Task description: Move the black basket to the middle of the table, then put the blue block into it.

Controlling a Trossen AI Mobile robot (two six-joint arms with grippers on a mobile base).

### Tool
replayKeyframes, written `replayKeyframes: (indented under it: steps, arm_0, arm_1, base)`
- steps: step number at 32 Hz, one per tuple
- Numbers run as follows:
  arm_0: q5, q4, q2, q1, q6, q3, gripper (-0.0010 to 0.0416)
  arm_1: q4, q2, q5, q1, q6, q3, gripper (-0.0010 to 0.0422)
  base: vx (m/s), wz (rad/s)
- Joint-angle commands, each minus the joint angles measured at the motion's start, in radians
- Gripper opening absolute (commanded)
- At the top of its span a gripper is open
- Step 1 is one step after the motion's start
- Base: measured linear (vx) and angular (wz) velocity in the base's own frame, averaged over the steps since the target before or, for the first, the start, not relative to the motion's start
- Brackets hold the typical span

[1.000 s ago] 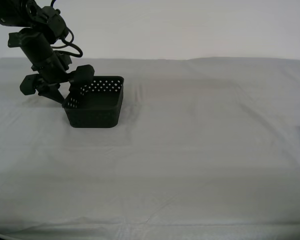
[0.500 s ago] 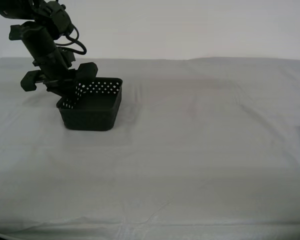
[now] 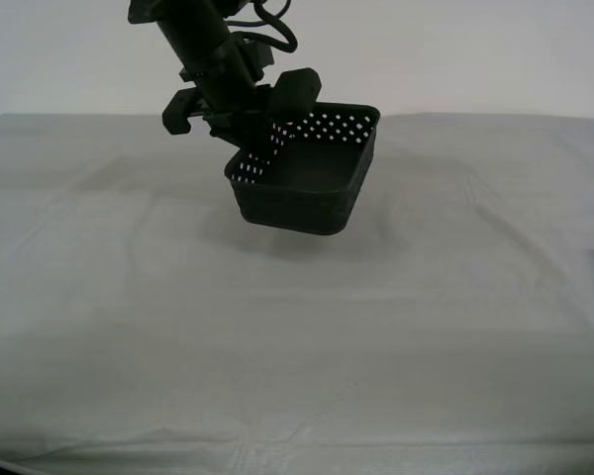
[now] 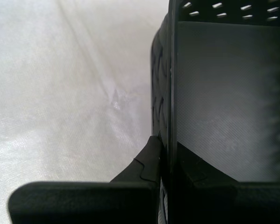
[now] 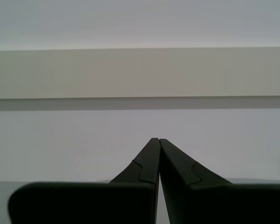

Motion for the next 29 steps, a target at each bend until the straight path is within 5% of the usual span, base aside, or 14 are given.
replayKeyframes:
  steps: [1, 5, 19, 29]
  arm_0:
    - [0.000, -0.005, 0.000, 0.000, 0.000, 0.001, 0.0002]
    - [0.000, -0.018, 0.000, 0.000, 0.000, 0.001, 0.0002]
    - [0.000, -0.019, 0.000, 0.000, 0.000, 0.001, 0.0002]
    - [0.000, -0.092, 0.000, 0.000, -0.003, 0.001, 0.0002]
  arm_1:
    - [0.013, 0.012, -0.018, -0.008, -0.001, 0.000, 0.0000]
    - [0.015, 0.011, -0.084, -0.005, 0.015, -0.002, 0.0025]
    - [-0.020, 0.011, -0.081, -0.001, 0.022, 0.000, 0.0281]
    - [-0.108, 0.001, -0.103, 0.122, 0.093, 0.088, 0.0307]
  base:
    - [0.000, 0.000]
    - [0.000, 0.000]
    - [0.000, 0.000]
    - [0.000, 0.000]
